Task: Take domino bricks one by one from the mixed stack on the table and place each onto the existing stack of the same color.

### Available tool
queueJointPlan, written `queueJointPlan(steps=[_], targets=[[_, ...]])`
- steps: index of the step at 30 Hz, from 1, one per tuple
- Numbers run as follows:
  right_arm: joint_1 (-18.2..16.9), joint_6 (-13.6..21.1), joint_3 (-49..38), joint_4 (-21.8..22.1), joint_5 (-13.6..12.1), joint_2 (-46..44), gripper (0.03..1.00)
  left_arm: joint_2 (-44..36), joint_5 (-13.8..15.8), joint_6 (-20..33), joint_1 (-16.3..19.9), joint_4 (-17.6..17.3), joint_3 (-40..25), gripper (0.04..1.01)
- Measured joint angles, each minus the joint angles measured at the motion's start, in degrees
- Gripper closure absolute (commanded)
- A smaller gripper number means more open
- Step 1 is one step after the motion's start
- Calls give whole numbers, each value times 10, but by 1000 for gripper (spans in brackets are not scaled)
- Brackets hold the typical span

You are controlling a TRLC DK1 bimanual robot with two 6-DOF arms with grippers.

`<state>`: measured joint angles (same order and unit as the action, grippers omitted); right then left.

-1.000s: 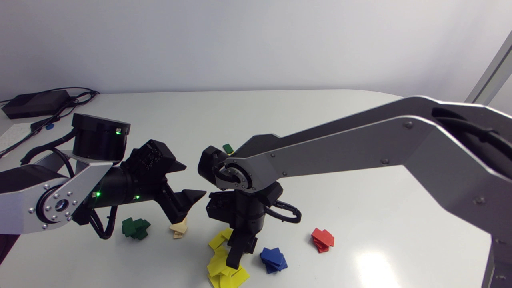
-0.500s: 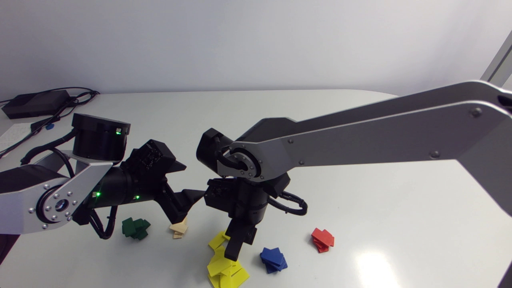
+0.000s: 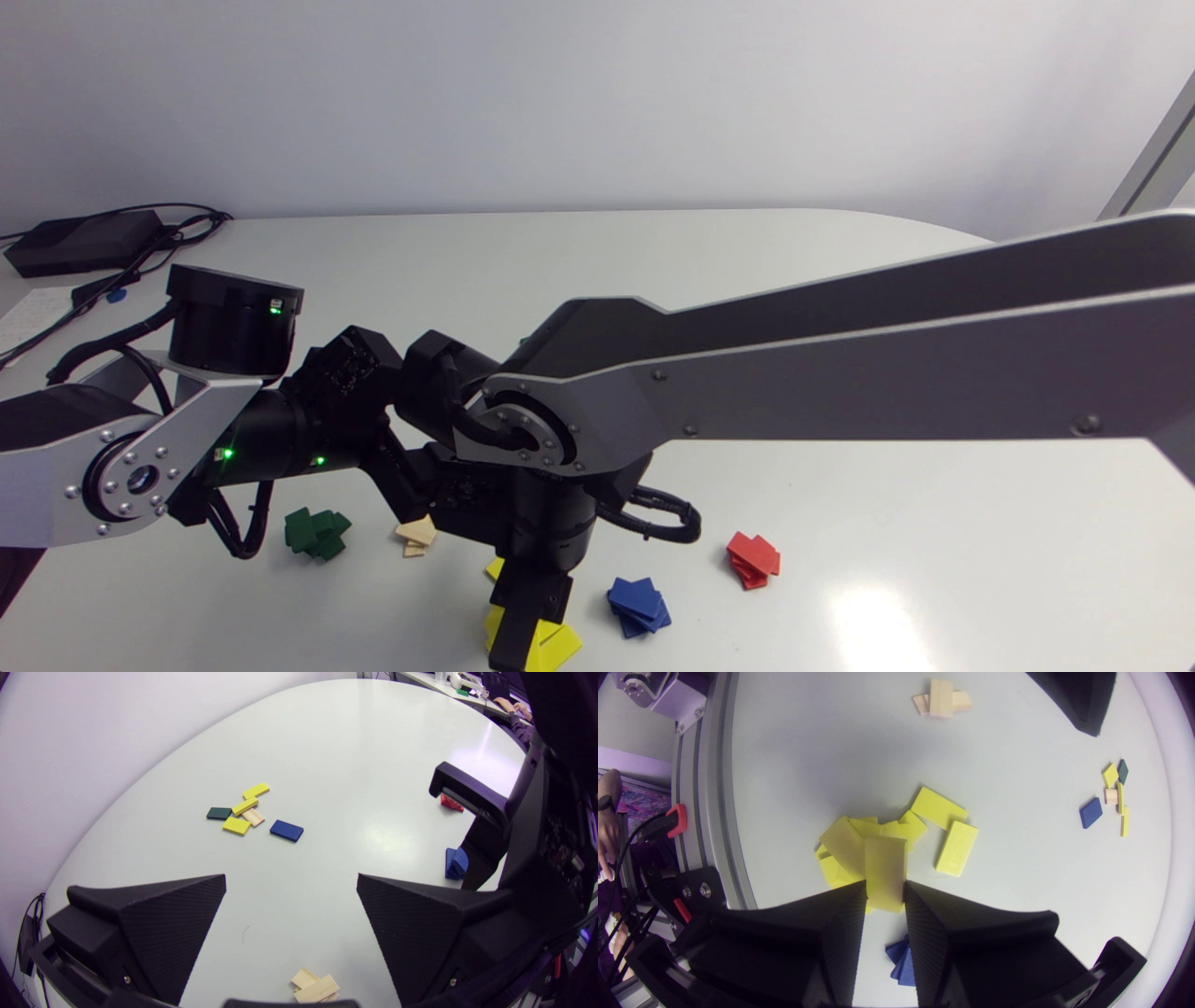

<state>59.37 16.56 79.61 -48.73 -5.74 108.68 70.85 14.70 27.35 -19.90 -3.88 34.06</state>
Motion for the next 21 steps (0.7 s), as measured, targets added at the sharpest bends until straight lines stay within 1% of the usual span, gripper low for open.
queueJointPlan(steps=[11, 15, 21], targets=[[28, -7, 20, -7, -1, 2, 802, -6, -3, 0, -1, -9, 0, 46], [29, -7, 27, -8, -3, 7, 802, -7, -8, 1, -1, -13, 0, 46], [29, -8, 31, -6, -14, 16, 800, -7, -15, 7, 1, -17, 0, 46]])
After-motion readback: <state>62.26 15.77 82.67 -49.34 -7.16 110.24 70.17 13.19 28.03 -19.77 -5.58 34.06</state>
